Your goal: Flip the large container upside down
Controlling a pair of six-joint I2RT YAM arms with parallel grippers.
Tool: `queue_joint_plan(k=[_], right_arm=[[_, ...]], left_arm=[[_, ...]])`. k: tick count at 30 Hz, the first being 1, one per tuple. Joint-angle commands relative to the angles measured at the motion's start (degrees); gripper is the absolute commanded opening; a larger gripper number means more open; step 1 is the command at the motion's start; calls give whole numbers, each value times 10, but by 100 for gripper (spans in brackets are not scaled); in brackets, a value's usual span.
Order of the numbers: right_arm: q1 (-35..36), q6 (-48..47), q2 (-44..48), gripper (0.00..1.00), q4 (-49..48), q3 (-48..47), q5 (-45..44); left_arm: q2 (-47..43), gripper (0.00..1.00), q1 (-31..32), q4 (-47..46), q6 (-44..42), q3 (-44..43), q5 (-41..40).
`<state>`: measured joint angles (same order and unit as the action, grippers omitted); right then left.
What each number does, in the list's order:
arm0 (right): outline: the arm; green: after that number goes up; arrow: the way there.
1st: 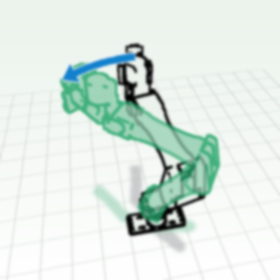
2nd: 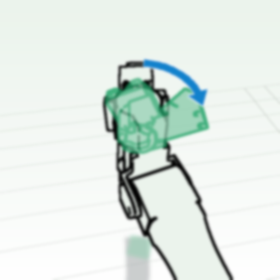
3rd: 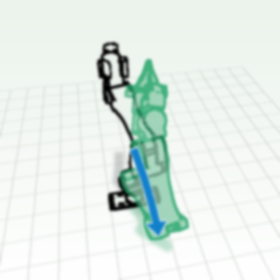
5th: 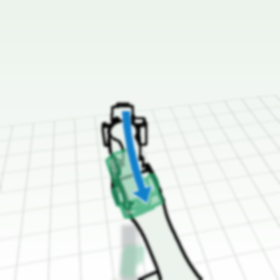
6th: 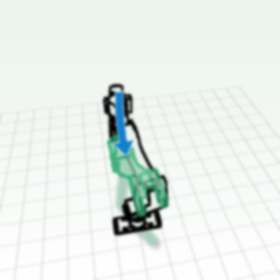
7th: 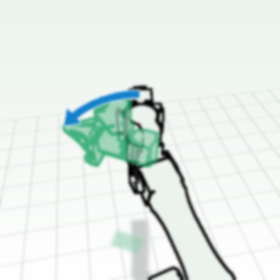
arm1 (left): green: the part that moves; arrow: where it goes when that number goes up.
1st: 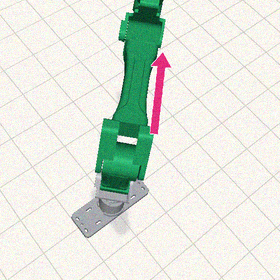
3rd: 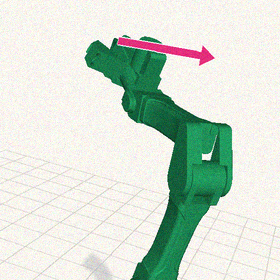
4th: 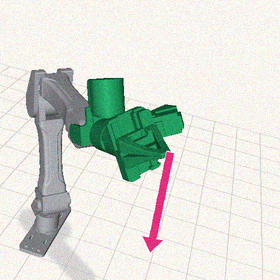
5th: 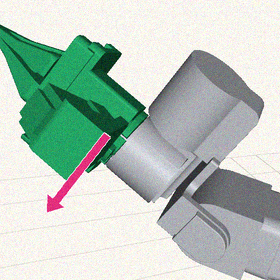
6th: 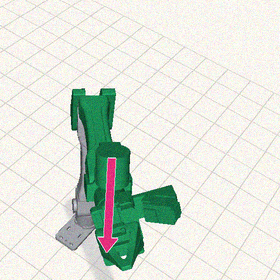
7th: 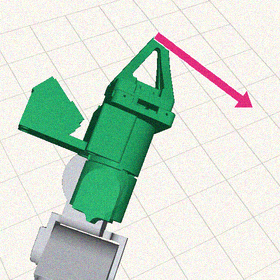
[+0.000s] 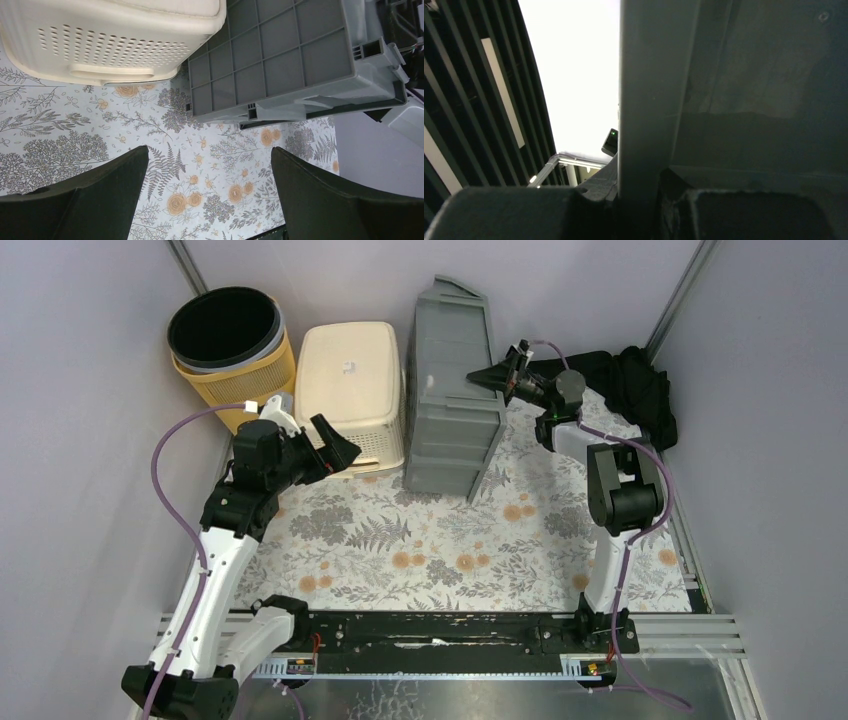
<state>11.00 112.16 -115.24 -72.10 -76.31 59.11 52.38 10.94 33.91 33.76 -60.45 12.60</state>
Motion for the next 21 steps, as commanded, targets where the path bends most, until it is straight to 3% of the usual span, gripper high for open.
queue_joint_plan(k=[1, 6, 10, 21], right_arm=[[-6, 62, 24, 0, -249, 16, -47], [-20, 45, 26, 0, -250, 62, -34], [-35, 30, 31, 8, -250, 104, -17], [-87, 9, 47, 42, -248, 171, 42]], left_arm=[[1, 100, 3, -10, -5, -19, -3], [6, 100, 3, -16, -2, -16, 1], [10, 100, 3, -20, 0, -16, 6], [14, 100, 3, -31, 6, -8, 13]])
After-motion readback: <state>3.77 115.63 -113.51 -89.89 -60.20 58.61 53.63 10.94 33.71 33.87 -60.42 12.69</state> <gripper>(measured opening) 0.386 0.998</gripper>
